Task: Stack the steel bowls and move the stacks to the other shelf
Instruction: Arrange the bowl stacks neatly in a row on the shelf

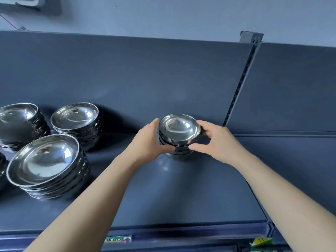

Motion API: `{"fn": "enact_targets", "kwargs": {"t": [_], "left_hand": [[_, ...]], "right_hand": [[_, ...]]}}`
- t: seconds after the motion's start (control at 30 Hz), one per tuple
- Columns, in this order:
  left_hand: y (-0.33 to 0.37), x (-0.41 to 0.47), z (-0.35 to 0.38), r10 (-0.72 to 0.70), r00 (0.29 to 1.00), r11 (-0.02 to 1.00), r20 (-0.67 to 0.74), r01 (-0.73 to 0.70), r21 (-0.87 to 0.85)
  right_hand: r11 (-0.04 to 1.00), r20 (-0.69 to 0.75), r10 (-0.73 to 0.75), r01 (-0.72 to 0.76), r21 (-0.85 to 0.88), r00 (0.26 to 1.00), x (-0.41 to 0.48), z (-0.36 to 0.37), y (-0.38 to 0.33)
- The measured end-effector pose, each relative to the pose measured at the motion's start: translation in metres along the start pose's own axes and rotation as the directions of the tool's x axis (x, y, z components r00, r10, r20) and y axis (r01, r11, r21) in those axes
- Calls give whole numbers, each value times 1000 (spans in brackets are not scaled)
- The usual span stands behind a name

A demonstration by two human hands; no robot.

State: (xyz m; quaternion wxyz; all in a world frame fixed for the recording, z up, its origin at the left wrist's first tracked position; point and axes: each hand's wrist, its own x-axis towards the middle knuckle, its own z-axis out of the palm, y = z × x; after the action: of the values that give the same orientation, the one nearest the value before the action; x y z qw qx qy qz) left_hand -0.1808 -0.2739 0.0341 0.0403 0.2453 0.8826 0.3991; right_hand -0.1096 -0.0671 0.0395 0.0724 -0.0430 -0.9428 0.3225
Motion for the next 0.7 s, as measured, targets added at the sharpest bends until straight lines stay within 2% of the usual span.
{"fn": "enact_targets", "kwargs": {"t": [0.3,0.4,0.53,0.7], "left_hand": [[-7,5,8,16,999,999,-39,-18,-42],[-9,4,9,-3,1000,999,-14,2,-40],[-15,2,19,-41,999,997,23,43,-57],[-24,-7,15,-28,999,998,-45,25,-66]], "right_hand": [[1000,-3,-3,3,30,1000,5,3,7],[997,35,58,-59,40,998,7,4,10],[996,75,56,-61,65,996,8,12,16],[997,49,21,-25,76,999,13,24,7]]}}
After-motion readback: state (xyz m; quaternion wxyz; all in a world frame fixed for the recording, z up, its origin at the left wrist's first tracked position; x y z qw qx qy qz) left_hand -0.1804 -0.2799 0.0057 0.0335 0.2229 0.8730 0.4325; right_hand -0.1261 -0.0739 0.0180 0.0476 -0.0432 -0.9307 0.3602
